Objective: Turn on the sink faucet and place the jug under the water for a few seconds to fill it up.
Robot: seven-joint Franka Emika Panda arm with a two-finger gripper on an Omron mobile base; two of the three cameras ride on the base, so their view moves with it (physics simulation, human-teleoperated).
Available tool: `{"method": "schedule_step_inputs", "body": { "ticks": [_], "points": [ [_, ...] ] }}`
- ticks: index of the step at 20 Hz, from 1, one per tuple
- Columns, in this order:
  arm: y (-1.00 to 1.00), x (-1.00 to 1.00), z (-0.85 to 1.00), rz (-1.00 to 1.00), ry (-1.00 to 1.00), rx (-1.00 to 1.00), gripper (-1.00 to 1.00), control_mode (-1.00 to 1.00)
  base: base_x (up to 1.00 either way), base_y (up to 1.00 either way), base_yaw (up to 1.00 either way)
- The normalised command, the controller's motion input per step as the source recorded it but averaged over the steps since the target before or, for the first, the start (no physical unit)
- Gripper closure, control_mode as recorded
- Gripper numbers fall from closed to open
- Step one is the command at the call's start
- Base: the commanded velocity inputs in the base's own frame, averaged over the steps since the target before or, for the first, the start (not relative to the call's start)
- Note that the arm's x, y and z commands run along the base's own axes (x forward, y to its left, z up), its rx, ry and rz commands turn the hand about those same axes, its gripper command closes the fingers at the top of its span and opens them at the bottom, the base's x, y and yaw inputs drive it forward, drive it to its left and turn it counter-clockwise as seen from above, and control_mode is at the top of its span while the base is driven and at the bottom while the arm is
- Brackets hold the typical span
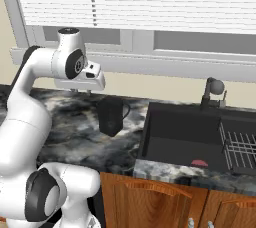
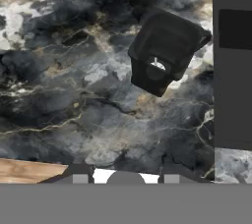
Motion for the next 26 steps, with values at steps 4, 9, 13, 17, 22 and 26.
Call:
{"method": "schedule_step_inputs", "body": {
  "ticks": [4,9,13,17,22,26],
  "points": [
    [0.0,0.0,0.0,0.0,0.0,0.0,-1.0,1.0,-0.11,-0.1,0.0],
    [0.0,0.0,0.0,0.0,0.0,0.0,-1.0,1.0,-0.3,-0.88,0.06],
    [0.0,0.0,0.0,0.0,0.0,0.0,-1.0,1.0,-0.03,-0.98,0.0],
    [0.0,0.0,0.0,0.0,0.0,0.0,-1.0,1.0,0.0,-0.95,0.0],
    [0.0,0.0,0.0,0.0,0.0,0.0,-1.0,1.0,0.12,-0.58,0.0],
    [0.0,0.0,0.0,0.0,0.0,0.0,-1.0,1.0,0.29,-0.22,0.0]
  ]
}}
